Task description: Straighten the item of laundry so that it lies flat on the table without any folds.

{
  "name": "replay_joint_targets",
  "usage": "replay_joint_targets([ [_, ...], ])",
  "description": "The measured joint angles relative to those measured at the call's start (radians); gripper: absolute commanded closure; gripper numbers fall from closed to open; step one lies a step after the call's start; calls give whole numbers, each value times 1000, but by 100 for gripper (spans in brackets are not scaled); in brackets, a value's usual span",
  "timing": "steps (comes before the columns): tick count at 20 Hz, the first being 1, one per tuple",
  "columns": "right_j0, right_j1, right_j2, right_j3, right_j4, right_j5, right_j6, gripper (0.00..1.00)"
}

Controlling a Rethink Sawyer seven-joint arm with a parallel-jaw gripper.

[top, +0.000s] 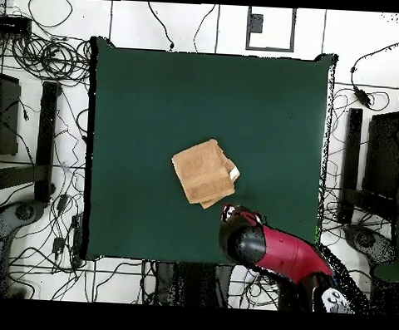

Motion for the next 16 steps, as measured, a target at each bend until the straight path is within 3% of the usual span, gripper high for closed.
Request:
replay_joint_targets([
  [8,32,149,0,-97,-65,-70,0,0],
  [16,100,210,-9,-149,-59,-92,0,0],
])
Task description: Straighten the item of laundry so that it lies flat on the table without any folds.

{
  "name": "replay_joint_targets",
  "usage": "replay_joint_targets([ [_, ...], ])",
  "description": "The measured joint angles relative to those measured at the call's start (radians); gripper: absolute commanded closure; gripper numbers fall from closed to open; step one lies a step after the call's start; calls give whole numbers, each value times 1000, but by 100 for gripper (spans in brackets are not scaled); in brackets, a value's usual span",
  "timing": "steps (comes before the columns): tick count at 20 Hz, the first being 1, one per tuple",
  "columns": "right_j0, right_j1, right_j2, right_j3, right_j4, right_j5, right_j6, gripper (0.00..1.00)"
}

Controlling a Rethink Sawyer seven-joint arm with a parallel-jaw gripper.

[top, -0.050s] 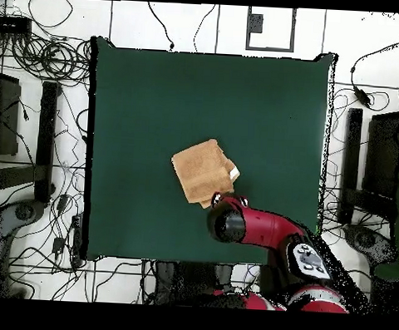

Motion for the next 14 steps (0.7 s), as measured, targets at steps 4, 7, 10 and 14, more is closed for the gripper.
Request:
replay_joint_targets([
  [4,65,5,-31,-3,33,-10,1,0],
  [7,97,3,-52,-2,58,-17,3,0],
  [10,118,-14,-58,9,86,-48,14,0],
  [14,137,-48,-67,55,119,-132,33,0],
])
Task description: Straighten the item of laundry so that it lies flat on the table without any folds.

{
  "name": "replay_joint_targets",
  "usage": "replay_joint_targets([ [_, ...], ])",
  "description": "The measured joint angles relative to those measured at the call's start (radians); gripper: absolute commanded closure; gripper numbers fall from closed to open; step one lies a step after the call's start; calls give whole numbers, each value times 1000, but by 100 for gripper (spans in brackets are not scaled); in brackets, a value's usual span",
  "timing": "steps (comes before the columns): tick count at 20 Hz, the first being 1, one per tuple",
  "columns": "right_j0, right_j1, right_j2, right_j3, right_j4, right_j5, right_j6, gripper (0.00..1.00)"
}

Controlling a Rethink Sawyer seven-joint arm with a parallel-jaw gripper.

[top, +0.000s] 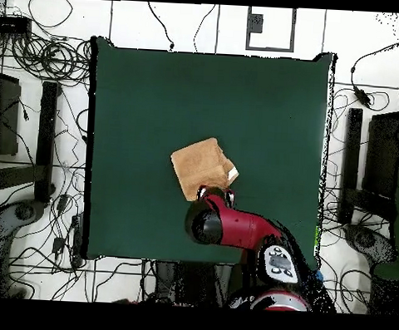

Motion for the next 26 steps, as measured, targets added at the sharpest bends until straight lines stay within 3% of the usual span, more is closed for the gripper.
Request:
replay_joint_targets([
  [10,44,-59,-38,135,95,-247,93,0],
  [26,36,-67,-41,149,127,-247,110,0],
])
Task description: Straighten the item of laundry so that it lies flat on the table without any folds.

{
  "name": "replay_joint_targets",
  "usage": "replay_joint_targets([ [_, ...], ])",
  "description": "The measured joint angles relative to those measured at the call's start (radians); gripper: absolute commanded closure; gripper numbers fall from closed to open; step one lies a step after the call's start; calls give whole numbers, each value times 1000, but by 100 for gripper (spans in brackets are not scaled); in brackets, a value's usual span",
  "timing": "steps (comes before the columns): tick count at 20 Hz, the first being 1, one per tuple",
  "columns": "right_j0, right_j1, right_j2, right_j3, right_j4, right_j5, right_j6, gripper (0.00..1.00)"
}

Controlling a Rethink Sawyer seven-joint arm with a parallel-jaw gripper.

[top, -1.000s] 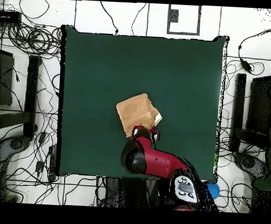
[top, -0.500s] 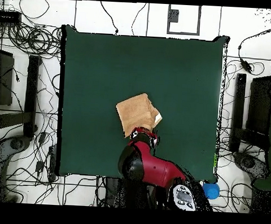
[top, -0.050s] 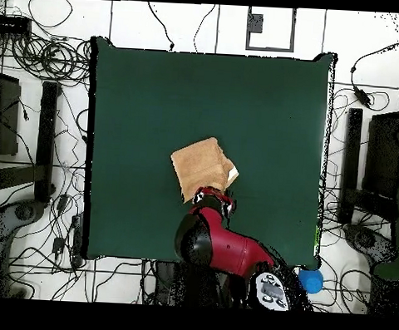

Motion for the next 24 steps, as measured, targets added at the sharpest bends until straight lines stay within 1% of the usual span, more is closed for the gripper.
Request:
replay_joint_targets([
  [6,-24,21,0,-35,0,0,0,0],
  [8,-31,32,0,-63,0,0,0,0],
  [13,-63,54,0,-151,0,21,0,0],
  [18,-110,83,0,-268,0,69,0,0],
  [21,-122,91,-1,-329,0,86,0,0],
  [24,-118,98,-5,-359,0,87,0,0],
])
